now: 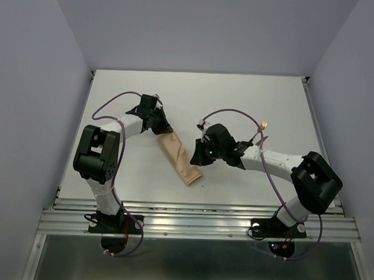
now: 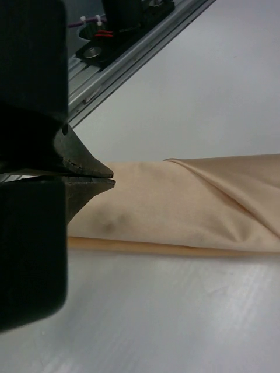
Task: Fold the napkin into a case and place the utensils inside
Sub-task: Move the smaller rectangle-folded napkin to the center of the board.
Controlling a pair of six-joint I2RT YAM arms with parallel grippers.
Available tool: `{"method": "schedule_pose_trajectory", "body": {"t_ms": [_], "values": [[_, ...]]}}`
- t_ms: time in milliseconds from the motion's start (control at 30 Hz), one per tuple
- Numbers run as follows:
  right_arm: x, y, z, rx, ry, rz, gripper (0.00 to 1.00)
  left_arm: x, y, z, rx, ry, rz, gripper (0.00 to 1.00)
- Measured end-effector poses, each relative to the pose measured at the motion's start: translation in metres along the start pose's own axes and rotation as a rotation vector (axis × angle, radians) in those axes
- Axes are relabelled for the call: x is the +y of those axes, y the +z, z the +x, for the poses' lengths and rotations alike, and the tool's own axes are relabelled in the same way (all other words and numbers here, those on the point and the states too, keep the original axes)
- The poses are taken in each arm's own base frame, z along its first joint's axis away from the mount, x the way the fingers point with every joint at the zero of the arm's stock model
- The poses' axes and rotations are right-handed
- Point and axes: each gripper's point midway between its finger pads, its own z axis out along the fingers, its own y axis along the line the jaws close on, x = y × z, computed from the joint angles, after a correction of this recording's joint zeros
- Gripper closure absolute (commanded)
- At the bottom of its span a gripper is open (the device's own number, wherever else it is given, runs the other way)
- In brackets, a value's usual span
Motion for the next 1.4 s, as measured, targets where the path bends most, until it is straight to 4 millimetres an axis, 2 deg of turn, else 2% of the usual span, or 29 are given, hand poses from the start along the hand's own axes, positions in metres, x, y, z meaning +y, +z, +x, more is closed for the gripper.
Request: {"method": "schedule_pose_trajectory", "body": {"t_ms": [100,200,367,500,600,700,900,1033,1167,1400], "values": [[0.007,0.004,0.027,0.062,0.01,0.009,0.99,0.003,0.003,0.002,0.008,-0.004,-0.009,1.0],[0.006,0.013,0.044,0.104,0.03,0.028,0.99,0.007,0.006,0.004,0.014,-0.007,-0.021,1.0],[-0.014,0.023,0.057,0.133,0.04,0.099,0.99,0.009,0.004,-0.001,-0.01,-0.006,-0.038,1.0],[-0.034,0.027,0.06,0.135,-0.008,0.168,0.99,0.001,-0.008,-0.01,-0.056,0.004,-0.029,1.0],[-0.043,0.027,0.053,0.122,-0.061,0.192,0.99,-0.004,-0.016,-0.017,-0.089,0.012,-0.017,1.0],[-0.052,0.029,0.042,0.102,-0.098,0.219,0.99,0.002,-0.015,-0.011,-0.081,0.009,-0.028,1.0],[-0.091,0.03,0.002,0.037,-0.159,0.347,0.99,0.016,-0.013,0.002,-0.051,-0.002,-0.065,1.0],[-0.108,0.023,-0.01,0.027,-0.178,0.407,0.97,0.017,-0.015,-0.001,-0.065,-0.005,-0.07,1.0],[-0.105,0.017,-0.009,0.036,-0.178,0.404,0.97,0.019,-0.021,-0.01,-0.091,-0.016,-0.073,1.0],[-0.073,0.004,-0.02,0.0,-0.127,0.293,0.96,0.038,-0.025,-0.022,-0.127,-0.047,-0.118,1.0]]}}
